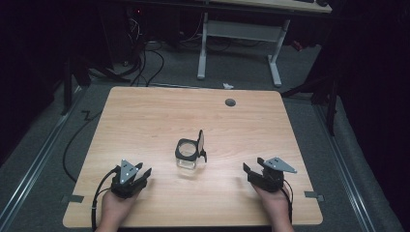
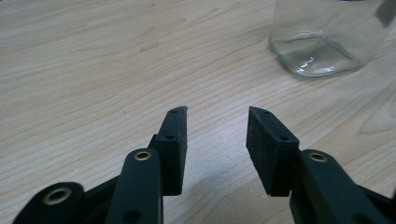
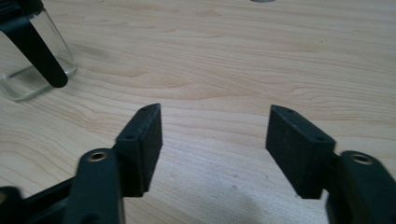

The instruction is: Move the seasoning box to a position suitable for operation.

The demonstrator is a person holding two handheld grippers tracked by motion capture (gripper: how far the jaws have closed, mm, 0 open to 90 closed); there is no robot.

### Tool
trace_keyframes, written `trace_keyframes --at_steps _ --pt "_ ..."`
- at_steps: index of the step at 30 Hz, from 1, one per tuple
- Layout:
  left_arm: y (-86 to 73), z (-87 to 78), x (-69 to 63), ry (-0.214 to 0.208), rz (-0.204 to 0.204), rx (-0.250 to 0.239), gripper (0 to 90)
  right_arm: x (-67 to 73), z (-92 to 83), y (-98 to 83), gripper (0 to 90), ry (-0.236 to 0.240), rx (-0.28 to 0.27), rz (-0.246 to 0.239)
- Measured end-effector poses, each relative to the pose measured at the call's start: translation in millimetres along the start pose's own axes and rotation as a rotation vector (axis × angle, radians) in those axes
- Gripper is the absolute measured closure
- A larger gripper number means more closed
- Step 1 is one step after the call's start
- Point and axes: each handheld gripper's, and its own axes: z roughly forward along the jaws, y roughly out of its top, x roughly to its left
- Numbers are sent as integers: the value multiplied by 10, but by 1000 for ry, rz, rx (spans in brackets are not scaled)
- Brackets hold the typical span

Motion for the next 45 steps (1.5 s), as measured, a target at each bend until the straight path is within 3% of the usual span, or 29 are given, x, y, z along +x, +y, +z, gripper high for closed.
trace_keyframes --at_steps 7,18,22,25,30,32,39,45 --pt "-20 38 -4 -16 -5 24 659 -27 -23 -55 413 16 -11 32" --pt "5 19 -36 -24 3 1 662 -37 -6 -78 427 6 0 33" --pt "1 21 -36 -19 7 1 705 -7 -21 -89 521 7 -9 19" --pt "11 41 -28 -18 -26 10 751 9 -33 -92 627 17 -9 27" --pt "15 158 -66 -1 -62 51 877 31 -41 -91 772 45 -5 4" --pt "11 244 -105 6 -55 60 900 42 -38 -93 794 52 -2 -4" --pt "50 527 -327 -13 -38 40 900 52 -29 -104 787 55 -10 -7" --pt "30 699 -445 -39 -55 41 900 31 -21 -118 783 60 -7 -4"
